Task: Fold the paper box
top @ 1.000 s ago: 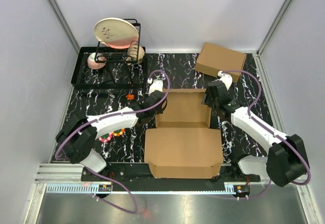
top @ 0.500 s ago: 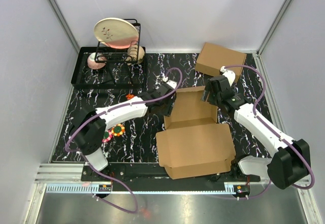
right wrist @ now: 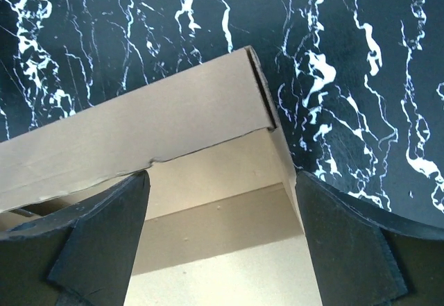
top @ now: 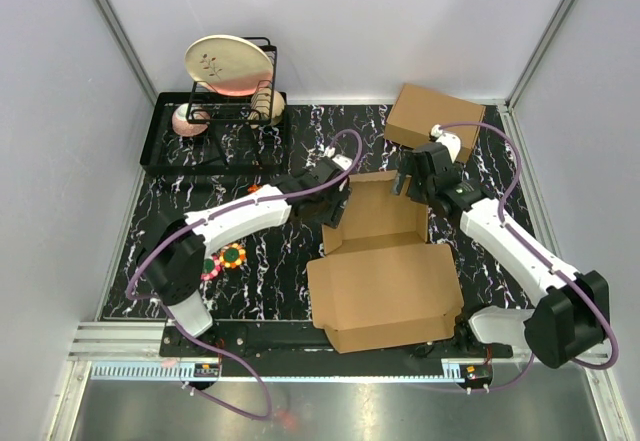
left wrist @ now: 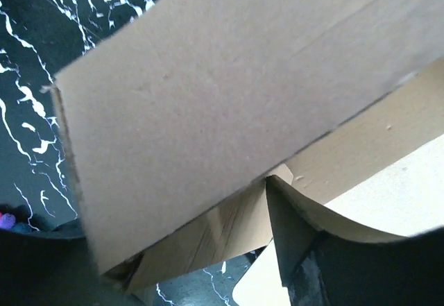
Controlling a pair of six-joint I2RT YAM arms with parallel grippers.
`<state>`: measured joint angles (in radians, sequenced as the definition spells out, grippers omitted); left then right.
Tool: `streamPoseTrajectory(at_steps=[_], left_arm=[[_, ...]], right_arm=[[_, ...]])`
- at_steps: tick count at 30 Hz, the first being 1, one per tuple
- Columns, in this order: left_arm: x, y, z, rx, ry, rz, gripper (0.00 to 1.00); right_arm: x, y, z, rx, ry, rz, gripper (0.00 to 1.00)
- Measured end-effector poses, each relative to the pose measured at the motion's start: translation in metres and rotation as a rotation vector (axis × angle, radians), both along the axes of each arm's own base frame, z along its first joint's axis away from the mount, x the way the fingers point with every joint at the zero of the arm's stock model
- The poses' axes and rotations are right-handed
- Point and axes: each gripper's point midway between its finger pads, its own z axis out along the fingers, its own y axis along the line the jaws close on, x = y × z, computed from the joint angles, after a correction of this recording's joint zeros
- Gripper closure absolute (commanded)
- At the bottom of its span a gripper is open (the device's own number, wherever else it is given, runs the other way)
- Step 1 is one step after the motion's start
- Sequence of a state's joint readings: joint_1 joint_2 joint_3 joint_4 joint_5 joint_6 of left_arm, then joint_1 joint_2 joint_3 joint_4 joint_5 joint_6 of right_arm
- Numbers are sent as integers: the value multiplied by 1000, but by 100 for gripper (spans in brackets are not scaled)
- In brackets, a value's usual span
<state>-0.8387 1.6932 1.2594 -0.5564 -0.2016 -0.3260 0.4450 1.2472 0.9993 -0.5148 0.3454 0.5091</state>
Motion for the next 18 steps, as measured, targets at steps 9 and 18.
streamPoseTrajectory(at_steps=[9, 18], left_arm=[[12, 2, 8, -22, -22, 11, 45], [-4, 16, -40, -50, -11, 53, 55]], right_arm=[[13, 5, -13, -31, 40, 10, 13], [-6, -3, -43, -47, 75, 10, 24]])
